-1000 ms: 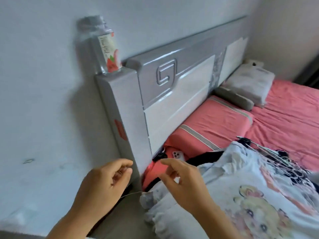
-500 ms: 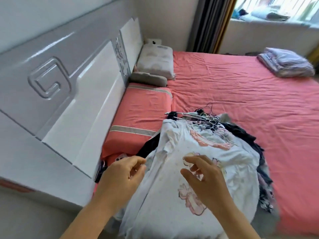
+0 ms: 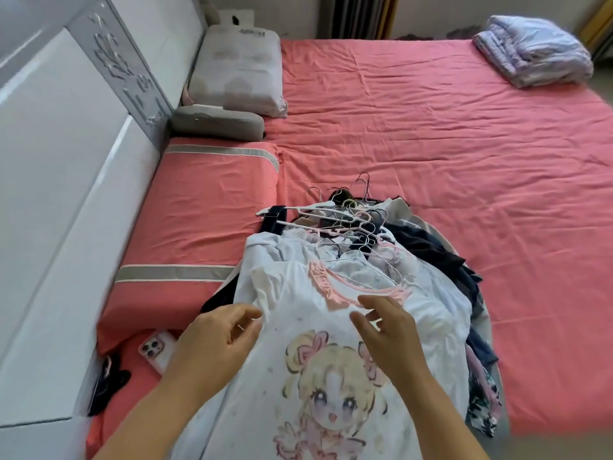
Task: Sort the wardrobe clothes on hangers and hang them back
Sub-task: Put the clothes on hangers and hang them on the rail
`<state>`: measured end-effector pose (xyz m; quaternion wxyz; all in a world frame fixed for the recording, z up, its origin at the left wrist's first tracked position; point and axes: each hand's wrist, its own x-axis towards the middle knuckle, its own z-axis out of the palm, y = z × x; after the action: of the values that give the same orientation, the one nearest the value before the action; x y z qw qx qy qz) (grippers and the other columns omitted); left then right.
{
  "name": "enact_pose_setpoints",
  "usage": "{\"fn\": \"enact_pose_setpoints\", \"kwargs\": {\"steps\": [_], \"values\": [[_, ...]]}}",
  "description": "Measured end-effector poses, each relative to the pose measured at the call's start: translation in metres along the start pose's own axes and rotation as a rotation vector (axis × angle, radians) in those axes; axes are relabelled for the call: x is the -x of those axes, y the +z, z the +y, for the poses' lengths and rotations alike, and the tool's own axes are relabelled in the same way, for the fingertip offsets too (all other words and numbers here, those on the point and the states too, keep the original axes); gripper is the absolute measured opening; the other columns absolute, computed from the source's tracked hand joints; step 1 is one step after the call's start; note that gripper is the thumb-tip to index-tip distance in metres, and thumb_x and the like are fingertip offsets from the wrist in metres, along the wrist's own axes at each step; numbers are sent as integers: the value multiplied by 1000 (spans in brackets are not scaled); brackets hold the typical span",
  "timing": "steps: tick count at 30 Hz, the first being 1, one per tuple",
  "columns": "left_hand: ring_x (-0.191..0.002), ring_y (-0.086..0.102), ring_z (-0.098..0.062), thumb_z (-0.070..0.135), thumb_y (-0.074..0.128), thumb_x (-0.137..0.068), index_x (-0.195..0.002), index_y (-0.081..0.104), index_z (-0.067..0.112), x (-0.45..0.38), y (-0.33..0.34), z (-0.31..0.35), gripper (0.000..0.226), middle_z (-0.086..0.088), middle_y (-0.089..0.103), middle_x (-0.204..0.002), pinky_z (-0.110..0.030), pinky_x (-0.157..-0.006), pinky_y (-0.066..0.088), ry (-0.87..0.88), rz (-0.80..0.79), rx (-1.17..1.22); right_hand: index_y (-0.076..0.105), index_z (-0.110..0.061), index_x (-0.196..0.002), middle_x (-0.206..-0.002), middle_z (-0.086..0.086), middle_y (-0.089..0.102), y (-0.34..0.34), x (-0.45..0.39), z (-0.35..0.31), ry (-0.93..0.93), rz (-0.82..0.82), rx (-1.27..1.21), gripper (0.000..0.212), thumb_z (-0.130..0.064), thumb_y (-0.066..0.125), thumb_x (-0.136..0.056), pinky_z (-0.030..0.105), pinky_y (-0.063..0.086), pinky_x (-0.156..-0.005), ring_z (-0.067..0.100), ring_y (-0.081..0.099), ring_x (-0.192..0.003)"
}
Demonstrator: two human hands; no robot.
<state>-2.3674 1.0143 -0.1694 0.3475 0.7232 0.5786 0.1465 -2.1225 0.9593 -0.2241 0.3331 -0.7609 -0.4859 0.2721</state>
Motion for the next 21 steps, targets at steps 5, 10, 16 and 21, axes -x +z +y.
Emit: {"fn": "enact_pose_setpoints", "kwargs": {"steps": [5,10,16,21], "values": [[-79,61,-1,32,59,-89,-102,68,30,-76,49,17,16,18,66,-87,-30,-78,52,-82,-106,-52,66,-12,-111,-101,-5,60,-11,-65,55,104,-34,34,26,-18,67,-86,18,43,-71,9,59,-81],[-87,59,0,31,55,-92,-109,65,28,-129,88,22,20,16,64,-96,-25,-82,49,-148,-206,-89,64,-13,-115,-112,3,60,-12,-109,109,249,-50,210,28,-19,62,-88,31,41,-87,22,54,-103],[-87,61,-7,29,56,-92,-105,67,23,-167,112,22,18,12,65,-95,-31,-83,50,-204,-252,-116,63,-17,-96,-93,0,56,-5,-130,143,378,-150,437,15,-19,51,-89,35,36,-81,25,53,-98],[-91,60,-8,28,59,-90,-103,67,23,-180,116,18,16,10,63,-98,-27,-82,47,-174,-216,-111,67,-13,-84,-83,-3,49,-3,-128,137,354,61,234,7,-9,61,-85,34,29,-77,25,54,-87]]}}
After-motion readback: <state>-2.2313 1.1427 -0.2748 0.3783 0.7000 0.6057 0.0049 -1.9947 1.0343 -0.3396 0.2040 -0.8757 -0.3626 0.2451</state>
